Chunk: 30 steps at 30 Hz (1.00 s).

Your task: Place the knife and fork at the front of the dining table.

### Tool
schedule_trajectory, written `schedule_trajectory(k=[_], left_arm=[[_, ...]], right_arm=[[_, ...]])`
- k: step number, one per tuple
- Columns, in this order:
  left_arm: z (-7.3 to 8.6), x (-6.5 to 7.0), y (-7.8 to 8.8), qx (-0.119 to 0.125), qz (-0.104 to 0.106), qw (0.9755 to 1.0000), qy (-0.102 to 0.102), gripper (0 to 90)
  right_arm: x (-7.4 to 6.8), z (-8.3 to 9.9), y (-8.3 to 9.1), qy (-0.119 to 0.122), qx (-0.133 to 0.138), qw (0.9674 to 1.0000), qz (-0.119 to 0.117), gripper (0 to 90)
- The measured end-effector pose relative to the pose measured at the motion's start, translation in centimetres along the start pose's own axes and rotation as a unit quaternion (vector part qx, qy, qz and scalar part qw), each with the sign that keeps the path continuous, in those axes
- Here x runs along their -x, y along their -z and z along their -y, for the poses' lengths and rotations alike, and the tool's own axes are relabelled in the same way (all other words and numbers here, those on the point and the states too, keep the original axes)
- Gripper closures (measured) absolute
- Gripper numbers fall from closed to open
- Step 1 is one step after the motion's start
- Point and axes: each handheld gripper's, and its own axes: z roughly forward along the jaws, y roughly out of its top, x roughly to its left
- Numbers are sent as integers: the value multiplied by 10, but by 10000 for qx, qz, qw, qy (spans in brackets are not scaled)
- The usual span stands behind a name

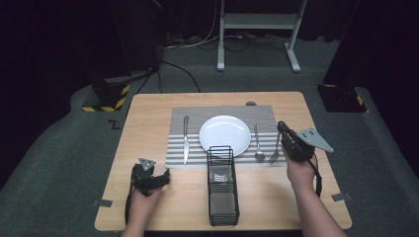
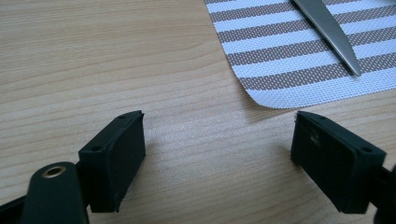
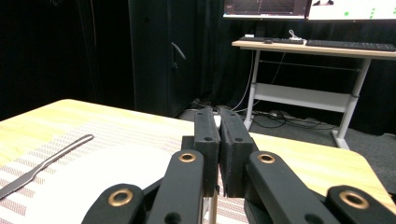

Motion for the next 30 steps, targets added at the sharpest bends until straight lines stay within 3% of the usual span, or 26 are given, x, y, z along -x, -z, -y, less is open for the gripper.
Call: schedule_trajectory(k=[20,22,30], left_arm=[[0,0,0,0,-5,10000,-5,177],[0,0,0,5,-9,10000,-5,178],[0,-1,0,7,24,10000,2,181]], right_arm=[[7,1,-4,-3,-35,10000,86,870],[9,0,-5,-117,-50,9999,86,870],[16,1,-28,-310,-164,9993,152,869]])
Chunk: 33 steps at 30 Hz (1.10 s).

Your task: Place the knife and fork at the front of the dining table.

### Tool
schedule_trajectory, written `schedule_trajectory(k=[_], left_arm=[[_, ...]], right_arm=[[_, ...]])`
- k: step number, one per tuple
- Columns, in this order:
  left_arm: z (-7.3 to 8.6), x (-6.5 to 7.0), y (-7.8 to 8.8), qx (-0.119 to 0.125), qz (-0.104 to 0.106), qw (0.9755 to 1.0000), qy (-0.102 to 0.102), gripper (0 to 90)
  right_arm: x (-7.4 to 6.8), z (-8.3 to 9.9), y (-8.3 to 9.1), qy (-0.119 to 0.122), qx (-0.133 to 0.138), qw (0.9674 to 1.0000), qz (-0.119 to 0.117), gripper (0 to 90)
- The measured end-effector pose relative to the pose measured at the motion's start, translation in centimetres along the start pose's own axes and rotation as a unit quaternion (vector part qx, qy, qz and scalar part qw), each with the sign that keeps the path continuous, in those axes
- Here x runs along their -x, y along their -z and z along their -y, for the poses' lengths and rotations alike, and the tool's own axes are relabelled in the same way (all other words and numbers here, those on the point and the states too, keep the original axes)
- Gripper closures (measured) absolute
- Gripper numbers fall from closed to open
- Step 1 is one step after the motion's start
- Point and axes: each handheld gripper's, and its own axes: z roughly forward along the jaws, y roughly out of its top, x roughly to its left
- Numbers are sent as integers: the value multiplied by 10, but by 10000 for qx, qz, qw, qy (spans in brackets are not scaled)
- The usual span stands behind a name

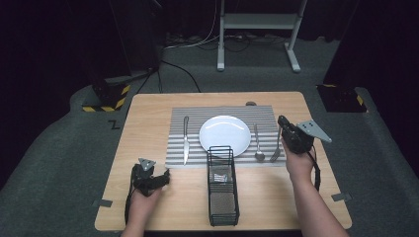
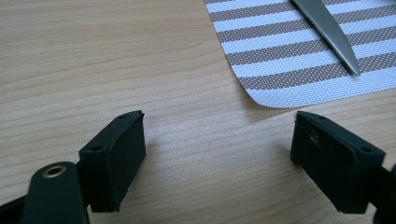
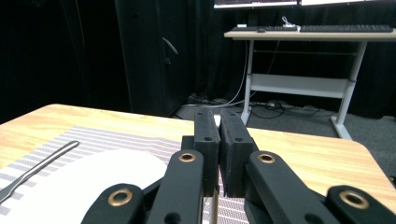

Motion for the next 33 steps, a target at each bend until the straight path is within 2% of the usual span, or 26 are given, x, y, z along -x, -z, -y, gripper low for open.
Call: schedule_trajectory(k=[6,12,14,20,23,26,33], left_arm=[[0,0,0,2,-7,10000,-5,181],[2,1,2,2,-7,10000,1,187],[2,1,2,-5,-7,10000,-8,187],[2,1,2,2,-20,10000,-27,190],[2,1,3,5,-23,10000,-25,191],[2,1,3,5,-24,10000,-24,192],[3,3,4,27,-35,10000,-10,209]], right_arm=[[6,1,-22,-139,-161,9998,41,868],[12,4,-48,-149,-406,9990,104,864],[14,7,-56,-212,-477,9985,139,863],[15,12,-81,-168,-839,9961,218,861],[17,14,-87,-188,-898,9955,226,861],[18,16,-89,-336,-913,9950,231,862],[17,16,-95,-169,-1093,9934,303,859]])
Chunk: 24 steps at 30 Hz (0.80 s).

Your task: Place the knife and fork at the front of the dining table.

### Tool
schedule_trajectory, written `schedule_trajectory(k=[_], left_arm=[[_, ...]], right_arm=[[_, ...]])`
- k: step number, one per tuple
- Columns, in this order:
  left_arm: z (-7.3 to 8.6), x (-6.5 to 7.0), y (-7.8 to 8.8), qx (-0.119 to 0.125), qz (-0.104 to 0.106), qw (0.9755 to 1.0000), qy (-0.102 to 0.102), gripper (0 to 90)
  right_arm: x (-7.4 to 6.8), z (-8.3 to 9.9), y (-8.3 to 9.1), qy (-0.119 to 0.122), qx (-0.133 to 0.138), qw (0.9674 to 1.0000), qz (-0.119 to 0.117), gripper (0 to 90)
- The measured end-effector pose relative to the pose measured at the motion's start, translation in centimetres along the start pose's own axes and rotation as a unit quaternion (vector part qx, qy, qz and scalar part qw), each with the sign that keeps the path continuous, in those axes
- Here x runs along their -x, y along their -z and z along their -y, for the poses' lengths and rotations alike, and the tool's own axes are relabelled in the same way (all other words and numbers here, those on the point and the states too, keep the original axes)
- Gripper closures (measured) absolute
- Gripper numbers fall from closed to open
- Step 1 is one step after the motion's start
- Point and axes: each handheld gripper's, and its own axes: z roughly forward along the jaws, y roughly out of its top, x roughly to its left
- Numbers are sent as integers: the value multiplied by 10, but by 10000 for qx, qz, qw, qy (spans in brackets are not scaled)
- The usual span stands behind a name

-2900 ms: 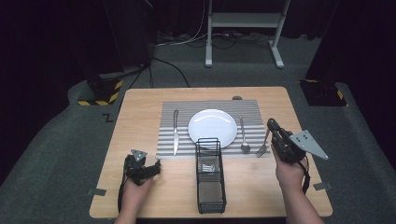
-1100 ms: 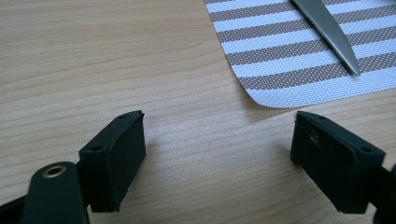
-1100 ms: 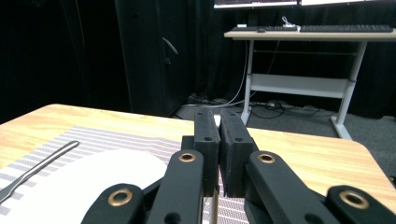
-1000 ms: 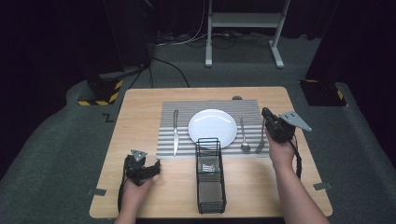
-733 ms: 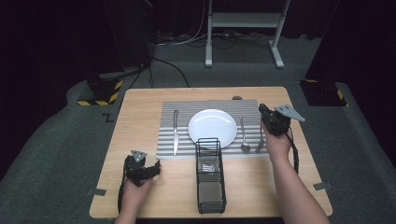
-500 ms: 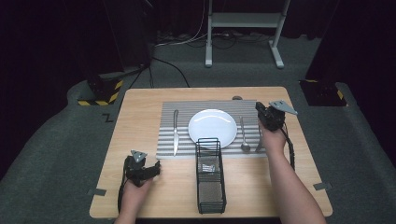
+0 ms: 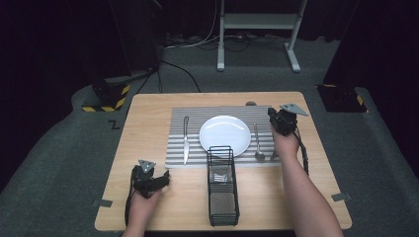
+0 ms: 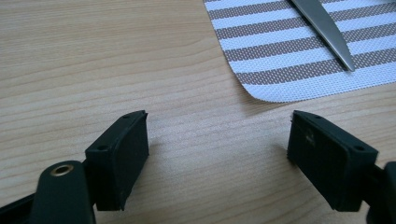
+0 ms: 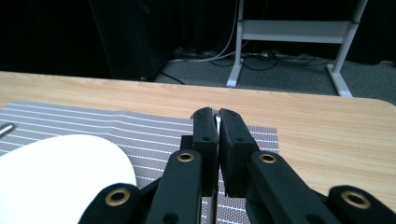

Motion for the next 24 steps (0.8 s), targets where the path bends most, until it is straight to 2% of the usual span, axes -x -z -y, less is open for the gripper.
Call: schedule_trajectory(k=[5,11,24], left_arm=[[0,0,0,1,7,10000,-7,211],[0,0,0,1,9,10000,-9,210],[0,0,0,2,9,10000,-6,210]], right_arm=[[2,3,-10,-17,-108,9999,25,857],[11,11,-25,-199,-296,9993,56,852],[13,19,-37,-251,-566,9981,59,844]])
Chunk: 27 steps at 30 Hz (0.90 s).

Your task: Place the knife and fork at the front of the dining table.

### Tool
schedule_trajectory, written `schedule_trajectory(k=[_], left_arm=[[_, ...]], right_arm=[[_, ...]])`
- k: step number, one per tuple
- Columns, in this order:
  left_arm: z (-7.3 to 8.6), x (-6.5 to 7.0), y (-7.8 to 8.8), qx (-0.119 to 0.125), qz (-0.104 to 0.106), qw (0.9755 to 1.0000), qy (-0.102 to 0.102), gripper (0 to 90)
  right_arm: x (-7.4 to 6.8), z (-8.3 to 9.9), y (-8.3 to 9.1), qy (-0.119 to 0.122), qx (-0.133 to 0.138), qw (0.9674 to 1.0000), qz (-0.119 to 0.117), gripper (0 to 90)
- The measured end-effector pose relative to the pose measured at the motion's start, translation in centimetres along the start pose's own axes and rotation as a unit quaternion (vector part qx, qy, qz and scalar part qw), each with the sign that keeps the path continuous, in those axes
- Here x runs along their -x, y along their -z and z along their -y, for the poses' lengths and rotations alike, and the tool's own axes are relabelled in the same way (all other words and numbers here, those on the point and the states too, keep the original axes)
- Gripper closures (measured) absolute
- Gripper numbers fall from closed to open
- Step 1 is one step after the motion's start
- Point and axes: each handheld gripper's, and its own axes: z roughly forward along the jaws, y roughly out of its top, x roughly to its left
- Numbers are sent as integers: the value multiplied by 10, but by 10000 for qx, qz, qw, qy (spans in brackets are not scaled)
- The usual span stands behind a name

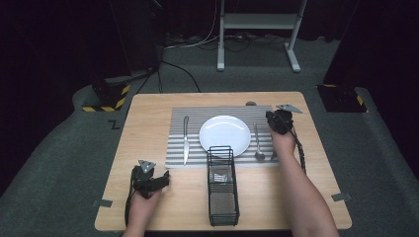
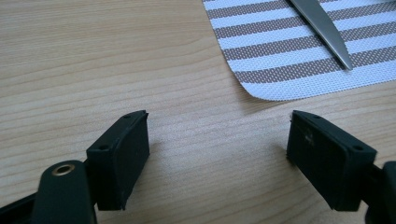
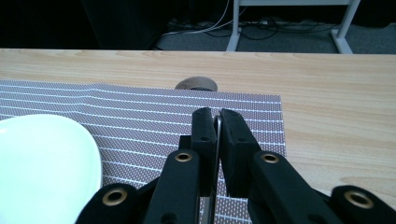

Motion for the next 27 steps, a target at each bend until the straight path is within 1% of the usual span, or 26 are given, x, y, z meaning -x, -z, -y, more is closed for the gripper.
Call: schedule_trajectory(k=[4,10,16,17,18,19,21,25,27], left_arm=[[0,0,0,-1,1,10000,3,210],[0,0,0,0,5,10000,1,209],[0,0,0,-1,6,10000,1,209],[0,0,0,-1,6,10000,0,209],[0,0,0,-1,6,10000,0,209],[0,0,0,-1,5,10000,-1,209],[0,0,0,-2,3,10000,-3,210],[0,0,0,-3,4,10000,-3,210],[0,0,0,-3,5,10000,-3,209]], right_arm=[[1,0,-1,-44,-50,10000,33,841],[0,-1,-4,16,-180,9998,88,841],[1,-1,-4,26,-213,9997,89,835],[1,-1,-3,41,-211,9997,102,827],[1,-1,-2,50,-202,9997,136,799],[1,-2,-1,67,-166,9997,135,773],[1,-5,2,48,-124,9998,119,749],[-2,-7,9,175,-130,9996,197,749],[-3,-6,14,190,-92,9996,188,753]])
